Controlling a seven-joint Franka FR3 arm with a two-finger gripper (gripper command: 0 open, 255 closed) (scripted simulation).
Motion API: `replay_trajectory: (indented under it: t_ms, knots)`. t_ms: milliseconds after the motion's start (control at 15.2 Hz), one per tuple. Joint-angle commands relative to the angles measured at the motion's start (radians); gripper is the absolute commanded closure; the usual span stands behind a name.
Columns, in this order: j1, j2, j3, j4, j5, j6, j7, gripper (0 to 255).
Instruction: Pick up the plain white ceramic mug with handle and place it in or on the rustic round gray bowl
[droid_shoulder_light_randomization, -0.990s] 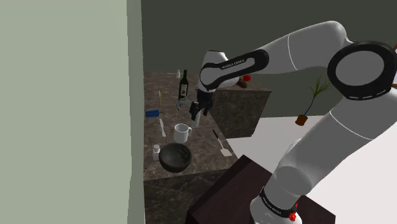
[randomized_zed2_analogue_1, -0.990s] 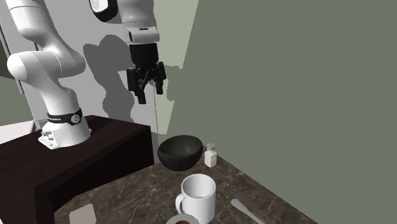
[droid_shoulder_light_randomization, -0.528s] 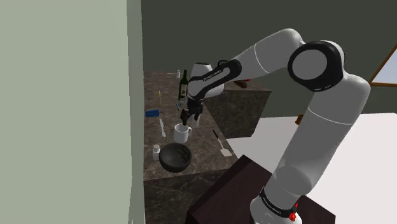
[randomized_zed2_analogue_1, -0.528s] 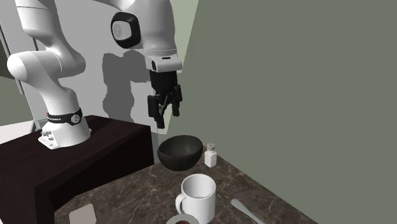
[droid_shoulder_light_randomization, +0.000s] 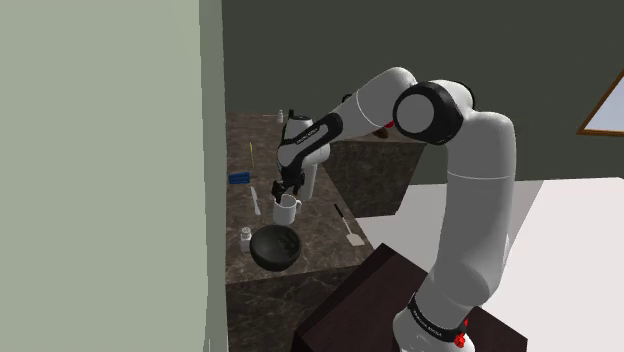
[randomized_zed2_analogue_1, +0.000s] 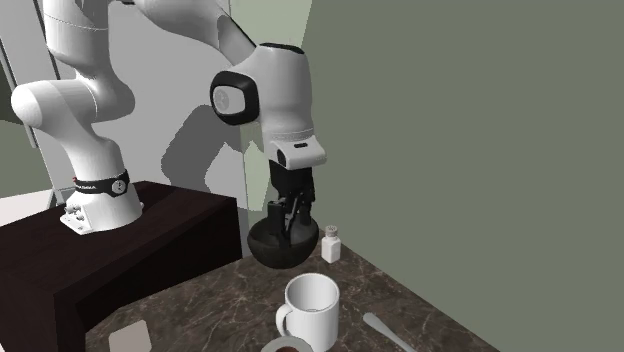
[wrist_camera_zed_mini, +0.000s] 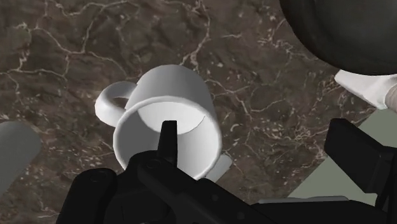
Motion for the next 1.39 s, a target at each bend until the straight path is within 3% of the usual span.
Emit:
replay_trajectory:
  t_ms: [0, 330, 858, 1320]
  knots:
    - [0.003, 0.076, -0.001, 0.058, -0.005, 0.021, 0.006, 0]
    - [0.002, 0.251, -0.006, 0.224, -0.013, 0.036, 0.010, 0]
    - [-0.001, 0.337, -0.002, 0.250, -0.010, 0.095, 0.008, 0]
    - [-0.001, 0.337, -0.002, 0.251, -0.010, 0.095, 0.008, 0]
